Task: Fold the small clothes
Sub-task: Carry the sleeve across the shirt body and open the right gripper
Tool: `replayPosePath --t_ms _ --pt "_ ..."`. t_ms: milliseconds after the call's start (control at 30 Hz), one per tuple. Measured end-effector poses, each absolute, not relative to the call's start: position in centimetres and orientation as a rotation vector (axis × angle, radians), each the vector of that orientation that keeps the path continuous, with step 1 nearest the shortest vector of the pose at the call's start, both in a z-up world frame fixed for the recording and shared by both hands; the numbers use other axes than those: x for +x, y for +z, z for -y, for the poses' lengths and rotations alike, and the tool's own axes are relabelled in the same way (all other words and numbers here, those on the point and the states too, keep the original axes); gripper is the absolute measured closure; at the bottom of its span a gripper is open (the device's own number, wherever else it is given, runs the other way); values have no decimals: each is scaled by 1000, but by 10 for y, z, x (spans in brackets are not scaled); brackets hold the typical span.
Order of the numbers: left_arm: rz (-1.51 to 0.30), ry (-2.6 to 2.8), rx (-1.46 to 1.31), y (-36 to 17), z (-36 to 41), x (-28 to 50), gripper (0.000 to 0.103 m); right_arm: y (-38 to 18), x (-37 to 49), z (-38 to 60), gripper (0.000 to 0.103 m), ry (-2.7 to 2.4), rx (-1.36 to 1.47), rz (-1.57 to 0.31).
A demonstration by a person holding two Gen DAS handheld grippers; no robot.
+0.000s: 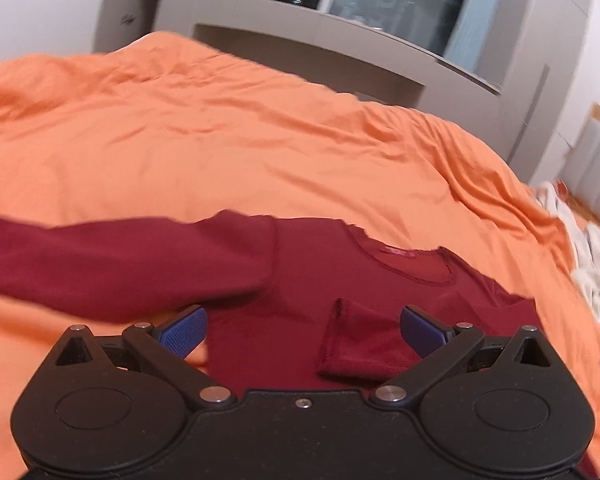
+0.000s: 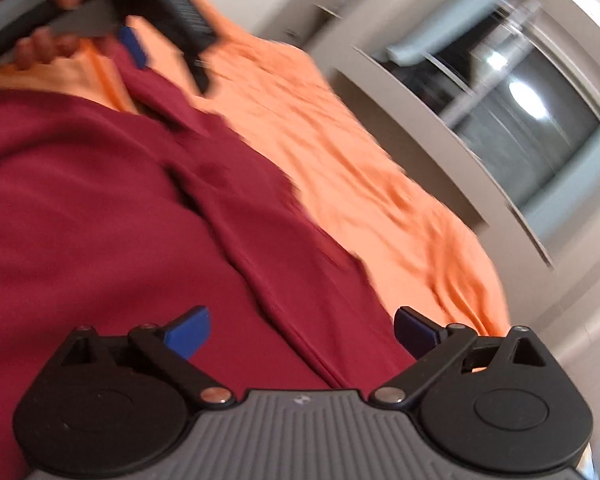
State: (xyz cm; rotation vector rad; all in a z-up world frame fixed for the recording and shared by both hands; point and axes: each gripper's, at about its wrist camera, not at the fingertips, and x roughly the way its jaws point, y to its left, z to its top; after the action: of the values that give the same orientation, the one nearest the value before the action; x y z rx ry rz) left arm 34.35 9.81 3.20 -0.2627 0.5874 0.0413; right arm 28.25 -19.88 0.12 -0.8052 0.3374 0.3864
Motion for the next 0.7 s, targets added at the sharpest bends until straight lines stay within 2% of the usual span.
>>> replayPosePath --t_ms 67,167,267,333,433,533,600,633,700 --pt "-596 12 -220 26 -90 354 1 0 293 221 3 308 -753 -370" --pt "-606 -36 -134 20 -81 368 1 -4 315 249 11 208 -693 -430" --pt "-626 -65 -77 15 -77 387 2 -6 331 271 24 159 -613 -487" --pt "-643 -82 -110 10 -79 400 5 -9 341 280 38 133 -588 -516" --pt "-686 -124 -170 0 -83 417 18 -16 351 289 49 148 -528 -555" --pt "-714 -146 -192 -11 -84 425 32 -27 357 287 53 180 -511 -577" --pt "-727 -163 -209 -16 -83 429 48 -32 360 282 53 186 -534 -572" --pt "-736 -170 -216 -18 -82 432 53 -34 363 281 53 185 -540 -569" --pt "-745 -179 -218 -22 -78 435 70 -36 365 281 53 170 -535 -563"
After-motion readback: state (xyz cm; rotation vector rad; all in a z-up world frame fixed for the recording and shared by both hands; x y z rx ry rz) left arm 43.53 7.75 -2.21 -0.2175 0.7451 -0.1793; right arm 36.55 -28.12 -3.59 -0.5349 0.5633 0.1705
